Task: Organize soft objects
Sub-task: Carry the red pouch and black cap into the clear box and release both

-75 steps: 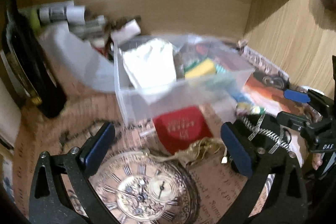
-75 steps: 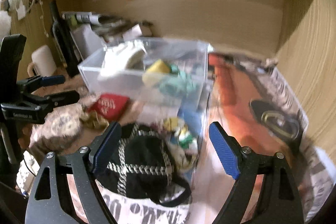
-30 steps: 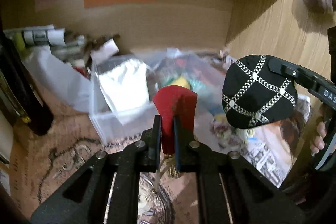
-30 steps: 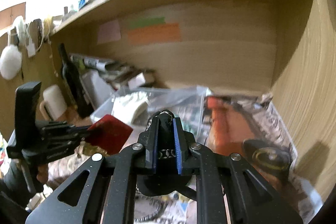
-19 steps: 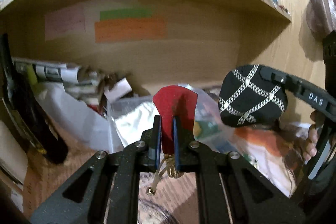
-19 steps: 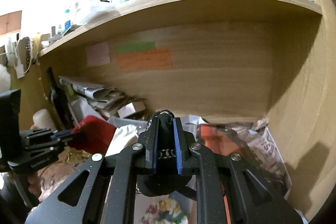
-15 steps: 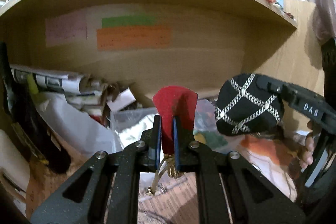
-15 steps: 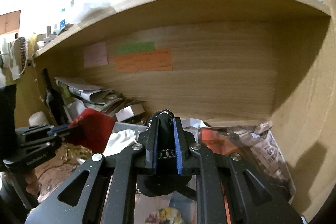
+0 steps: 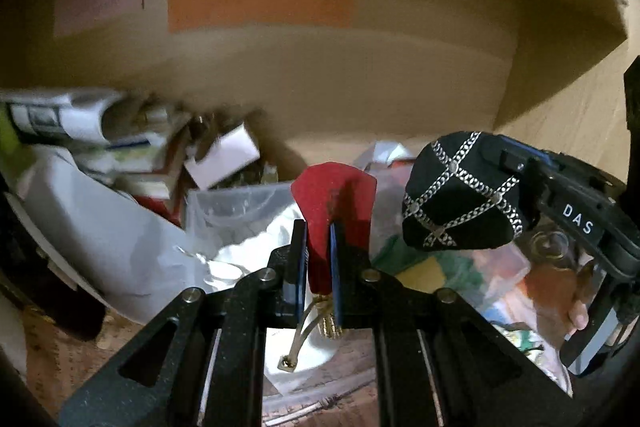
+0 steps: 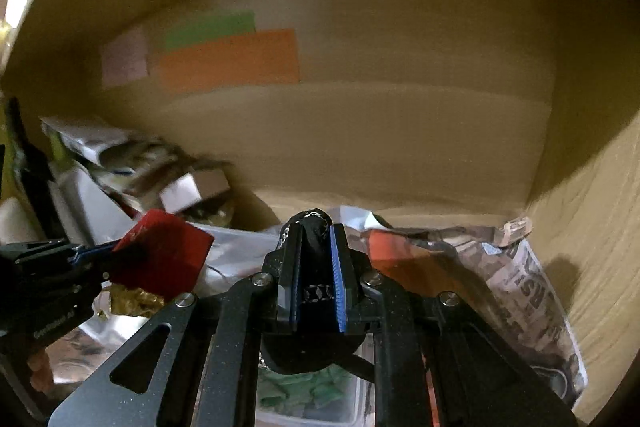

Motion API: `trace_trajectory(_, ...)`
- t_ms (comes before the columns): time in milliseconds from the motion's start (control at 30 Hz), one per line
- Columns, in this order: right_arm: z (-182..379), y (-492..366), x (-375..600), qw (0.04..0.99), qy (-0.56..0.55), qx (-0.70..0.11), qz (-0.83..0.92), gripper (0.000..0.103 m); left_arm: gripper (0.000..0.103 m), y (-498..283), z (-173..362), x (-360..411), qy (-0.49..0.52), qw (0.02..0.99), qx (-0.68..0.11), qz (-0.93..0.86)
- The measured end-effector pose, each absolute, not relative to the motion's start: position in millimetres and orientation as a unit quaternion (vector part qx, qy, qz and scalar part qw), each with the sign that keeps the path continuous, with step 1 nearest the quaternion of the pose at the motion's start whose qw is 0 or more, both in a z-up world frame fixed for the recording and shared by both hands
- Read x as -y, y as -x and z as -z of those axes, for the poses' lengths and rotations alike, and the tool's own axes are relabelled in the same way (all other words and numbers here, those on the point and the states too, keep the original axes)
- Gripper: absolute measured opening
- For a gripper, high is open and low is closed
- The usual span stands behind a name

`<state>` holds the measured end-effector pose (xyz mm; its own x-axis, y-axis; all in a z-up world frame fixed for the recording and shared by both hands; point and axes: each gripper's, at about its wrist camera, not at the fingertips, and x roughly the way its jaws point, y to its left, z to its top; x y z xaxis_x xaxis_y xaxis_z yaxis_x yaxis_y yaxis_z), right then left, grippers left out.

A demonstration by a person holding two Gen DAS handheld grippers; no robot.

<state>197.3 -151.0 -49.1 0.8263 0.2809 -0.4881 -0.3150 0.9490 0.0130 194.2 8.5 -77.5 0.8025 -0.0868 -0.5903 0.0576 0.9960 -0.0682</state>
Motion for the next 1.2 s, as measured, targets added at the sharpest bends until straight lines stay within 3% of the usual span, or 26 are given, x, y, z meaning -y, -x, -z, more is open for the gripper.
trace_trajectory(300, 81.8, -217.7, 136.2, 0.935, 0.078, -0.311, -0.153, 0.012, 0.01, -210.0, 100.0, -11.4, 0.025, 0.936, -0.347, 0.042)
trace_trajectory(500, 87.2, -216.5, 136.2, 0.925, 0.09, -0.334, -0.157, 0.016, 0.018, -211.7, 102.5, -13.5, 0.029, 0.931, -0.361, 0.049)
trace_trajectory(600, 86.0, -216.2, 134.6, 0.921, 0.087, -0.341, -0.165, 0.025, 0.025, -208.7, 100.0, -15.3, 0.031, 0.931, -0.36, 0.05)
trace_trajectory(767, 78.3, -202.9, 130.8, 0.922, 0.098, -0.331, -0.174, 0.049, 0.046, -197.7, 88.9, -17.4, 0.034, 0.937, -0.343, 0.05)
trace_trajectory(867, 70.1, -192.7, 130.9, 0.923, 0.1, -0.322, -0.183, 0.062, 0.051, -187.0, 78.5, -18.4, 0.034, 0.943, -0.327, 0.05)
trace_trajectory(1100, 42.4, -157.1, 144.1, 0.933, 0.096, -0.283, -0.203, 0.08, 0.062, -158.9, 54.8, -18.8, 0.034, 0.955, -0.292, 0.046)
trace_trajectory(1200, 37.6, -142.8, 153.0, 0.934, 0.093, -0.275, -0.207, 0.085, 0.076, -144.7, 47.8, -20.5, 0.037, 0.958, -0.282, 0.046)
